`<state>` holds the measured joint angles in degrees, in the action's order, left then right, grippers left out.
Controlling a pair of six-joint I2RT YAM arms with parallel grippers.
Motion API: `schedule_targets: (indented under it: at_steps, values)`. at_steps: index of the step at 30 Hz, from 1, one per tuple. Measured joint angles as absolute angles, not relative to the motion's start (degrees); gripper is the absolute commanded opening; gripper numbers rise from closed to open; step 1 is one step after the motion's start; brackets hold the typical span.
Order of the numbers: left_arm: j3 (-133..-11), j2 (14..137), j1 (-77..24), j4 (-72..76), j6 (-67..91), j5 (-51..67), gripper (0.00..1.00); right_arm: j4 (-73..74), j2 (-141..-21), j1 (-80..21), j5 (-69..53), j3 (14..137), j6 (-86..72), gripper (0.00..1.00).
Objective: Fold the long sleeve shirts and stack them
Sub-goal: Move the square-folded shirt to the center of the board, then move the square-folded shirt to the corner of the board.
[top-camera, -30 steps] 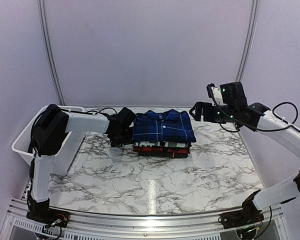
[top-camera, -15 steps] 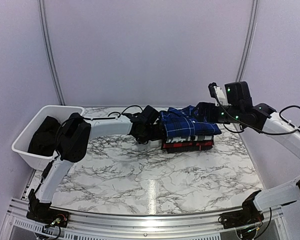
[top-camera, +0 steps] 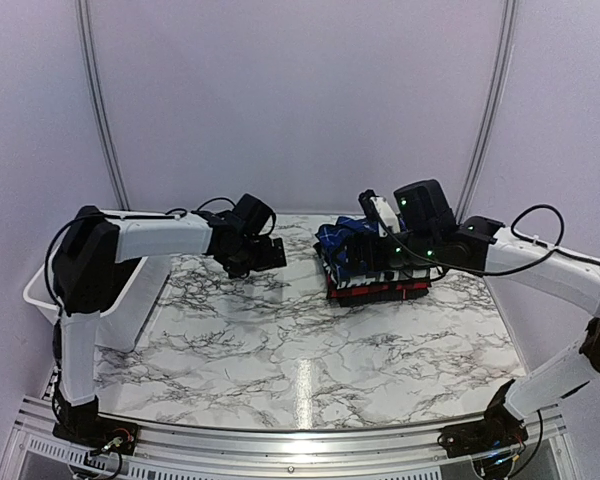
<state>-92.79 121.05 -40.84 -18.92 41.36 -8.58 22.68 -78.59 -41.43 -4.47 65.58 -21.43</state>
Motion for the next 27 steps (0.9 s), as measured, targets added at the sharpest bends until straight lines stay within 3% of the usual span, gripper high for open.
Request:
schedule_targets:
  at_steps: [12, 27]
  values:
    - [-78.7, 94.2, -37.7, -18.7, 35.7, -10.5, 0.99, 14.2, -99.0, -49.9, -2.2, 70.5, -25.5, 0.98]
    - [-72.3, 86.6, -37.7, -18.9, 33.8, -7.6, 0.99, 6.3, -116.1, -46.2, 5.9, 76.7, -27.6, 0.99]
